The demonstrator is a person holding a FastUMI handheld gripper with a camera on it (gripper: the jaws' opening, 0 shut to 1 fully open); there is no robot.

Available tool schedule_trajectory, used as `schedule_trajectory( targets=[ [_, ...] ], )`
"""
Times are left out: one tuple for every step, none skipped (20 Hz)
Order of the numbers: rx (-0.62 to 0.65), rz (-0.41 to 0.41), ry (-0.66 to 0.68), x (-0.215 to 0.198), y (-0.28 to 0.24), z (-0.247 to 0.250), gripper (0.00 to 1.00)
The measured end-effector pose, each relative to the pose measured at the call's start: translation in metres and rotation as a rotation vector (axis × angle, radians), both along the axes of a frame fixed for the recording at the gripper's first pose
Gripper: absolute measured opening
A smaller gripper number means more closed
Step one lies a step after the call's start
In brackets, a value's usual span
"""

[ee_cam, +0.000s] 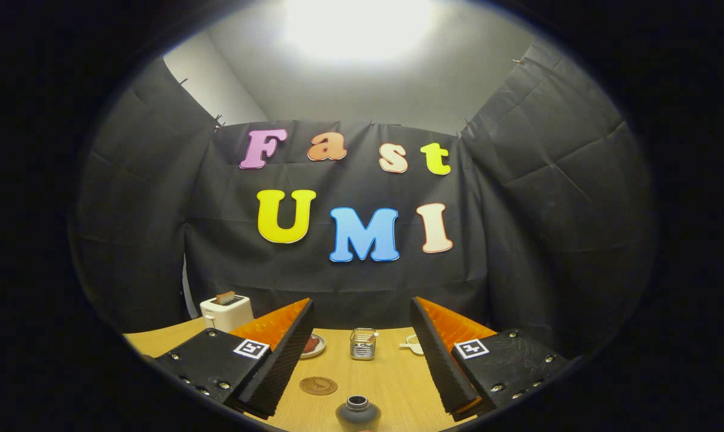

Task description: Take the bottle from table, then pour the juice into the cup, finally place the bottle on the coaster

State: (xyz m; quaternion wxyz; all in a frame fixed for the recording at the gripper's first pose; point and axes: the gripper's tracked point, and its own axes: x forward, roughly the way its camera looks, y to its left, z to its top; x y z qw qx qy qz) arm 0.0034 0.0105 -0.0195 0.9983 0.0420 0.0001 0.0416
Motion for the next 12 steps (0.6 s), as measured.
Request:
schedule_trajectory(
  targets=[
    [0.001, 0.008, 0.005, 0.0, -0.001, -0.005, 0.96],
    [-0.002, 0.012, 0.013, 0.0, -0.001, -0.011, 0.96],
    [-0.004, 0.016, 0.02, 0.0, -0.001, -0.017, 0.97],
    [0.003, 0.024, 0.03, 0.0, -0.002, -0.023, 0.97],
    [0.012, 0.03, 0.043, 0.0, 0.0, -0.03, 0.97],
    [0.017, 0.035, 0.062, 0.002, -0.001, -0.039, 0.97],
    [0.02, 0.043, 0.081, 0.002, -0.001, -0.048, 0.96],
    [0.017, 0.048, 0.096, 0.003, -0.001, -0.055, 0.97],
    [0.015, 0.054, 0.11, 0.002, -0.001, -0.063, 0.97],
    [0.014, 0.062, 0.125, 0.003, 0.0, -0.07, 0.97],
    [0.014, 0.069, 0.142, 0.002, 0.002, -0.079, 0.97],
    [0.014, 0.079, 0.16, 0.002, 0.004, -0.087, 0.97]
  ],
)
